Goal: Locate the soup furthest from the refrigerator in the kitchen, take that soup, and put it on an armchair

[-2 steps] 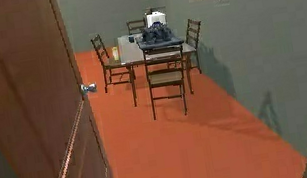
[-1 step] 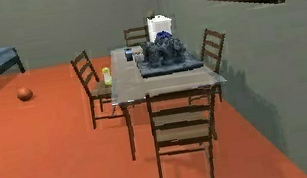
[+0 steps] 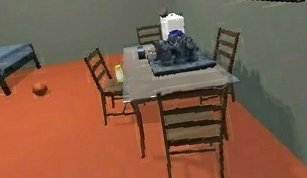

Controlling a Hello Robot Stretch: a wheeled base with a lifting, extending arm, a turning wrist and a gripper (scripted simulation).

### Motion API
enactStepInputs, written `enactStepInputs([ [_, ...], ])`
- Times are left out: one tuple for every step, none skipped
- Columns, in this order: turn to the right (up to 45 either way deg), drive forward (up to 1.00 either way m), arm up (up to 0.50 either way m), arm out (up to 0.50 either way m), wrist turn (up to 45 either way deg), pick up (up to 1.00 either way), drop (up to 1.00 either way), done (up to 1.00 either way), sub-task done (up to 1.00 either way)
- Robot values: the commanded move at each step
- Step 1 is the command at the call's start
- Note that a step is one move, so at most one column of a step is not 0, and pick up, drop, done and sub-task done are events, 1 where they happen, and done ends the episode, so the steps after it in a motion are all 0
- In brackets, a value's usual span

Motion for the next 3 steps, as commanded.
enactStepInputs([
  [0.0,0.20,0.00,0.00,0.0,0.00,0.00,0.00,0.00],
  [-3.0,0.00,0.00,0.00,0.0,0.00,0.00,0.00,0.00],
  [0.0,0.30,0.00,0.00,0.0,0.00,0.00,0.00,0.00],
])
